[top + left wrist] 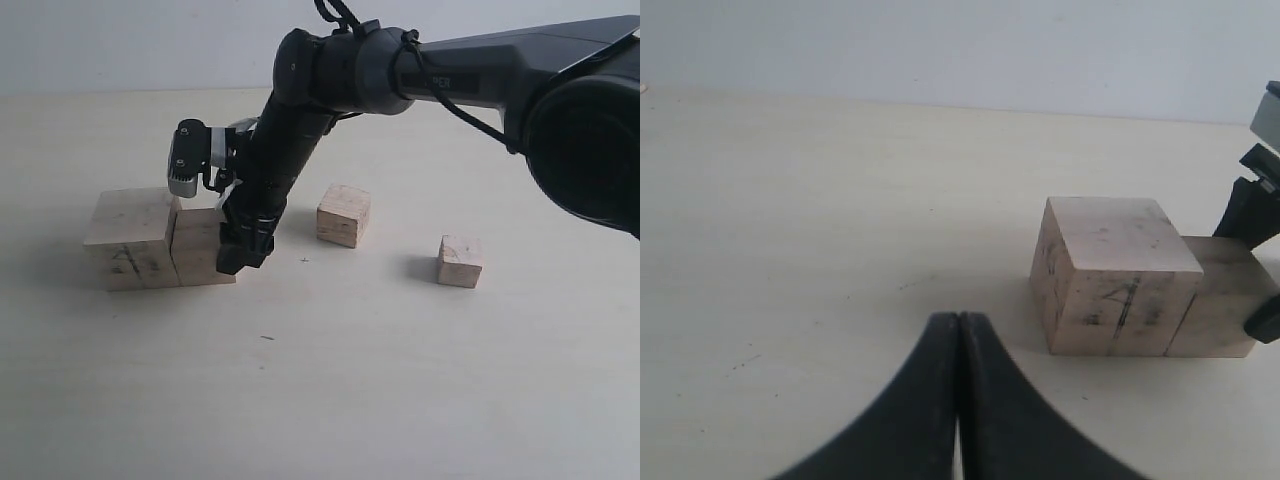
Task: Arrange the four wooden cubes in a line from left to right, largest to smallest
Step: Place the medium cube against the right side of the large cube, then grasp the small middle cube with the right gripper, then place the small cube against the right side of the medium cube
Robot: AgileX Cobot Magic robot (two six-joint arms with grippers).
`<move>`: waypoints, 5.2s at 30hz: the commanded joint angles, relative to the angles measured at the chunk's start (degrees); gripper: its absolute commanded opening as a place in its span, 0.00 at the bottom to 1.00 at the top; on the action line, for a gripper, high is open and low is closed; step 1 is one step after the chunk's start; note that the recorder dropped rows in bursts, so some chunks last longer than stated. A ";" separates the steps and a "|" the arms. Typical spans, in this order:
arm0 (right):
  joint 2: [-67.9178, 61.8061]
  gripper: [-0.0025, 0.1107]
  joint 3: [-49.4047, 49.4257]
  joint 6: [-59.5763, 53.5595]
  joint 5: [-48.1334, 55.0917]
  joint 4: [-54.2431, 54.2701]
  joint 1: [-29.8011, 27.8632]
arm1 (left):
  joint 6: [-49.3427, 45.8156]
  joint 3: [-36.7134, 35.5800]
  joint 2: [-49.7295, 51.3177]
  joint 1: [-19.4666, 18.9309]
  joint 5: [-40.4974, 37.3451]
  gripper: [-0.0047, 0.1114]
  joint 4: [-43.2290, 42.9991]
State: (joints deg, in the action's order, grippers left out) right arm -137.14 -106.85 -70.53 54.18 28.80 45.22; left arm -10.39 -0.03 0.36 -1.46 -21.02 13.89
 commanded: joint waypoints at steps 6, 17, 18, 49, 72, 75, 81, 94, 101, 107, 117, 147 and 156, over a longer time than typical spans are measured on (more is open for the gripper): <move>-1.15 0.69 0.13 0.05 -0.44 0.47 0.13 | 0.14 0.03 -0.36 0.33 0.12 0.04 -0.06; -0.28 0.80 0.13 2.07 -0.91 1.18 0.13 | 0.14 0.03 -0.36 0.33 0.12 0.04 -0.06; 0.02 0.81 0.13 2.95 -0.91 0.76 0.13 | 0.14 0.03 -0.36 0.33 0.12 0.04 -0.06; 16.18 0.77 0.24 36.22 6.24 -16.92 -0.38 | 0.14 0.03 -0.36 0.33 0.12 0.04 -0.06; 24.86 0.77 26.16 25.59 -14.19 -9.96 -11.25 | 0.14 0.03 -0.36 0.33 0.12 0.04 -0.06; 23.30 0.77 26.16 25.27 -15.35 -9.32 -11.25 | 0.14 0.03 -0.36 0.33 0.12 0.04 -0.06; 19.09 0.77 26.16 23.03 -18.23 -6.69 -11.25 | 0.14 0.03 -0.36 0.33 0.12 0.04 -0.06; 16.22 0.66 26.16 16.74 -19.70 -4.04 -11.36 | 0.14 0.03 -0.36 0.33 0.12 0.04 -0.06; 16.22 0.40 26.16 16.64 -17.14 -4.27 -11.36 | 0.14 0.03 -0.36 0.33 0.12 0.04 -0.06; 16.22 0.23 26.16 16.52 -16.44 -4.94 -11.36 | 0.14 0.03 -0.36 0.33 0.12 0.04 -0.06; 16.22 0.05 26.16 11.21 -14.88 -1.93 -11.23 | 0.14 0.03 -0.36 0.33 0.12 0.04 -0.06; 9.08 0.02 16.54 -10.39 -7.63 5.88 -4.53 | 0.14 0.03 -0.36 0.33 0.12 0.04 -0.06; 8.27 0.02 16.43 -14.68 -7.11 8.03 -3.37 | 0.14 0.03 -0.36 0.33 0.12 0.04 -0.06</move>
State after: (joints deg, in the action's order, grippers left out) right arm -127.76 -90.54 -83.11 45.82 36.59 41.23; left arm -10.39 -0.03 0.36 -1.46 -21.11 13.89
